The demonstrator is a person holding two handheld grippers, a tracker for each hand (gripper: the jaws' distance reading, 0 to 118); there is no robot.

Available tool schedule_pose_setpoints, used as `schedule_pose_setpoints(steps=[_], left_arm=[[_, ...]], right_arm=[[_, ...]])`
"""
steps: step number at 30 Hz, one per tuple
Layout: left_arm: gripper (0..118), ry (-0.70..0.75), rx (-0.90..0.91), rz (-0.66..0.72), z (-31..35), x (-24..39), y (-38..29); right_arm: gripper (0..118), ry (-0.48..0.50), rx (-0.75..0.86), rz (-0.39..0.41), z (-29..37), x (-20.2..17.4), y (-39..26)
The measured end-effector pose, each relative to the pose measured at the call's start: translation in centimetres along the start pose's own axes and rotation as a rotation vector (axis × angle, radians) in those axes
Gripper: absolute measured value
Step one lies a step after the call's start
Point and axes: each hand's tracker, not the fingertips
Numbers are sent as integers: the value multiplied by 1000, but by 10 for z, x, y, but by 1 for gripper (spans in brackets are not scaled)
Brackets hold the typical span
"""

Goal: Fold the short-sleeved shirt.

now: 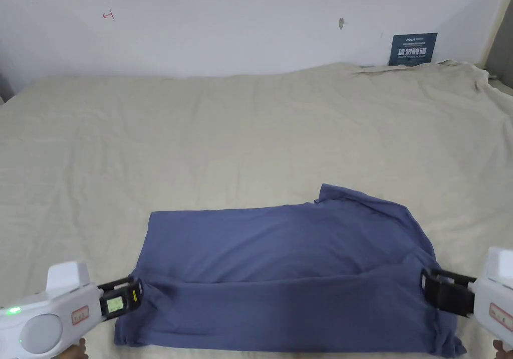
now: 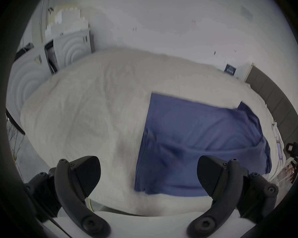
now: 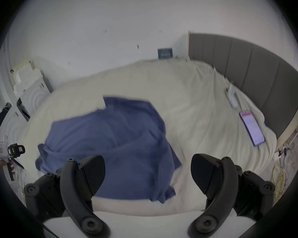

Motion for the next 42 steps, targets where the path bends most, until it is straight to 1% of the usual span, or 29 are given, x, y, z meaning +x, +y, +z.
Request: schedule_pose_setpoints(steps=[3, 6, 8, 9, 11, 12, 13, 14, 15, 18, 23, 25, 27, 29, 30, 32, 34, 35, 39, 42], left_arm=[[116, 9, 76, -22, 16, 9, 21], [115, 7, 123, -54, 21, 17, 36], [111, 28, 146, -85, 20, 24, 41], [106, 31, 146, -82, 19, 27, 42], [72, 20, 167, -78, 15, 31, 46], [50, -5, 191, -70, 15, 32, 46], [19, -30, 207, -61, 13, 33, 46], [6, -41, 213, -56, 11, 34, 47], [2, -46, 212, -46, 9, 35, 48], [0, -89, 205, -23, -2, 37, 53], [0, -97, 170, -3, -35, 38, 74], [0, -101, 137, -5, -56, 37, 87], [0, -126, 75, 27, -83, 33, 102], [11, -133, -3, 63, -114, 29, 117], [21, -126, -26, 66, -125, 29, 123], [65, -92, -67, 65, -152, 29, 132], [97, -50, -111, 43, -176, 31, 140], [100, -31, -134, 29, -188, 32, 143], [100, 23, -200, -44, -227, 39, 152], [99, 50, -243, -64, -253, 44, 154]], right_arm=[[103, 16, 86, -6, 14, -8, 19], [103, 27, 137, 8, 19, -16, 30], [100, 14, 174, 35, 19, -22, 33], [95, 7, 182, 46, 18, -25, 34], [58, 5, 197, 64, 18, -30, 35], [34, 7, 206, 62, 17, -31, 35], [4, 7, 213, 59, 16, -33, 36], [0, 10, 217, 60, 14, -34, 37], [0, 18, 219, 67, 12, -34, 38], [0, 33, 223, 63, 8, -36, 42], [0, 17, 223, 83, -9, -36, 53], [0, 20, 215, 79, -19, -36, 58], [0, 18, 208, 76, -29, -34, 62], [0, 13, 192, 76, -42, -33, 67], [0, 11, 185, 76, -48, -32, 68], [0, 9, 162, 71, -62, -30, 71], [0, 5, 137, 67, -76, -29, 72], [0, 2, 129, 67, -82, -28, 72], [0, -4, 98, 59, -102, -27, 74], [0, -11, 80, 51, -111, -26, 72]])
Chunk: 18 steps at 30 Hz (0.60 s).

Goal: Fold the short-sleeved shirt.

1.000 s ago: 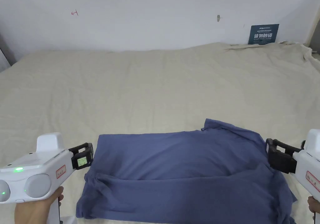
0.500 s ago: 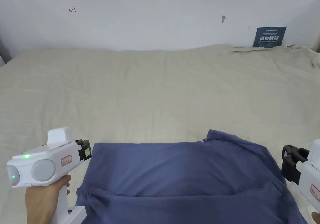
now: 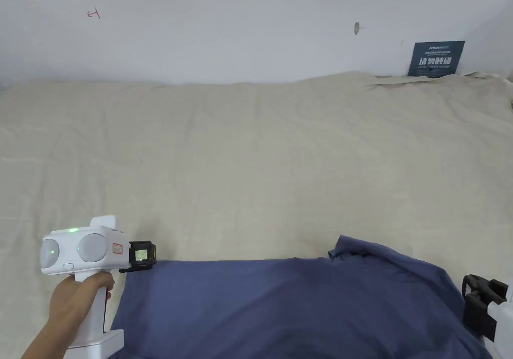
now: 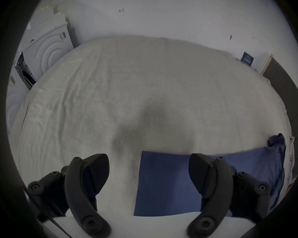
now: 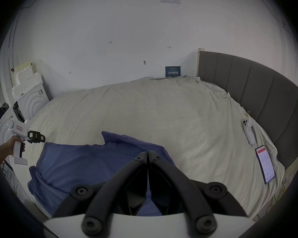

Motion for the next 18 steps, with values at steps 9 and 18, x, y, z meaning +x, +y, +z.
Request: schedule_pose_setpoints(steps=[9, 18], left_arm=[[51, -49, -60, 4, -24, 9, -9], [0, -106, 26, -150, 8, 26, -12]], right_arm=[[0, -12, -47, -13, -11, 9, -8], [3, 15, -92, 8, -55, 19, 16]])
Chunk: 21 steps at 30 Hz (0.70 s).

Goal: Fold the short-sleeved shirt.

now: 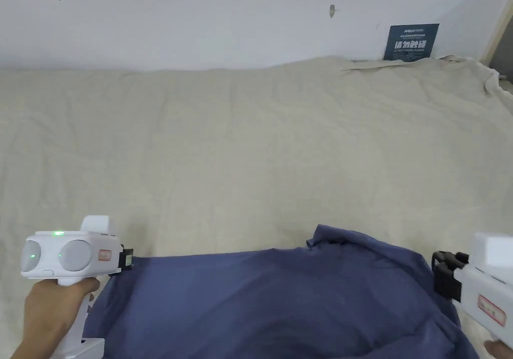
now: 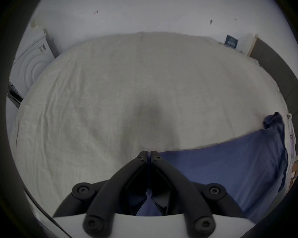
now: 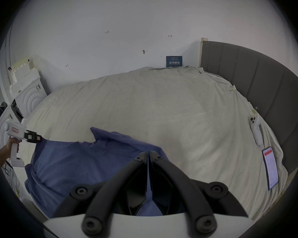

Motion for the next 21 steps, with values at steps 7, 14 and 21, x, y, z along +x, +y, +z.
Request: schedule_pose_setpoints(steps=[7, 14, 21], left_arm=[[0, -50, 72, -37, 45, 1, -4], [0, -67, 89, -25, 56, 0, -8], [0, -64, 87, 25, 57, -9, -16]], right_arm=[[102, 35, -131, 64, -74, 2, 21], [101, 20, -235, 204, -121, -18, 24], [1, -27, -243, 234, -124, -24, 14]])
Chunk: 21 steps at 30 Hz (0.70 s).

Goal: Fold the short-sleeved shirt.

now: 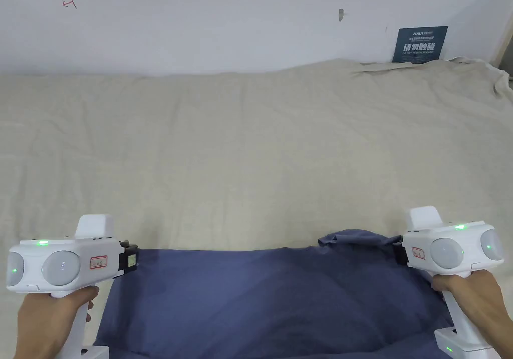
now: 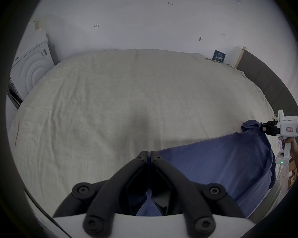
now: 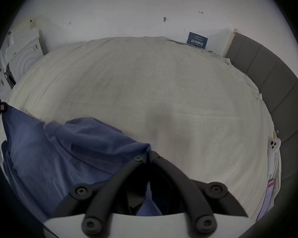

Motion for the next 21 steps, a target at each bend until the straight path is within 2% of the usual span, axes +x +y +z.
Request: schedule_pose_setpoints(steps=[3, 8, 15, 21], left_arm=[[0, 7, 5, 19, 4, -3, -3], [0, 13, 28, 62, 19, -9, -8], [0, 19, 62, 79, 56, -11, -21], [0, 32, 84, 94, 90, -18, -42]], right_arm=[[0, 23, 53, -83, 18, 12, -6], [0, 46, 122, -106, 67, 25, -15], [0, 140, 238, -223, 144, 44, -41], [0, 196, 286, -286, 201, 60, -78]])
